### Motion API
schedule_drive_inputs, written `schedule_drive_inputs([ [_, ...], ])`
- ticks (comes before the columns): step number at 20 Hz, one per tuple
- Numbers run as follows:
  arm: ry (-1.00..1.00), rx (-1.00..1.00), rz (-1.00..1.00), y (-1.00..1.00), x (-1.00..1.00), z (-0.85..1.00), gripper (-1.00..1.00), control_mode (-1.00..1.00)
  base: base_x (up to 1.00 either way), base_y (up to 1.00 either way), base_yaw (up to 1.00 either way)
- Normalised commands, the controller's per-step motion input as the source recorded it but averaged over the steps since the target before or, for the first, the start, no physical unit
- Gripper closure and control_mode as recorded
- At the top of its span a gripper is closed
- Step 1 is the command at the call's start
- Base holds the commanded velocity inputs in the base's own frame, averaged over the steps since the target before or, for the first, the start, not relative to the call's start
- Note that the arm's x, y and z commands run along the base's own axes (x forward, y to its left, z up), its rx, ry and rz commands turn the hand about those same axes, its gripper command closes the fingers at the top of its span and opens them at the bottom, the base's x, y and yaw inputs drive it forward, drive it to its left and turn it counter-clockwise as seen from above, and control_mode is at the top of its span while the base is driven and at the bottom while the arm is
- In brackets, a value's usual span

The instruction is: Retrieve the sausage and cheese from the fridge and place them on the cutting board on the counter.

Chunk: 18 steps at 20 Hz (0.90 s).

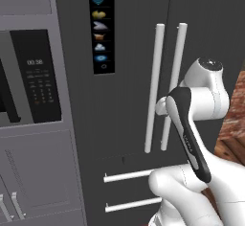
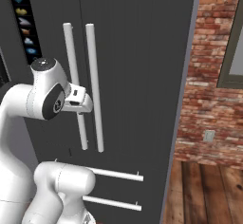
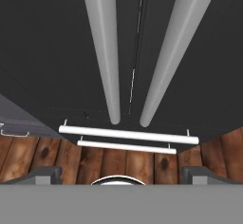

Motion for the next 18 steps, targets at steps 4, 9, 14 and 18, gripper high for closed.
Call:
schedule_drive_inputs([
  [4,0.0,0.0,0.0,0.0,0.0,0.0,-1.0,1.0,0.0,0.0,0.0],
  [9,0.0,0.0,0.0,0.0,0.0,0.0,-1.0,1.0,0.0,0.0,0.0],
  [14,0.0,0.0,0.0,0.0,0.0,0.0,-1.0,1.0,0.0,0.0,0.0],
  [18,0.0,0.0,0.0,0.0,0.0,0.0,-1.0,1.0,-0.74,-0.03,-0.01],
])
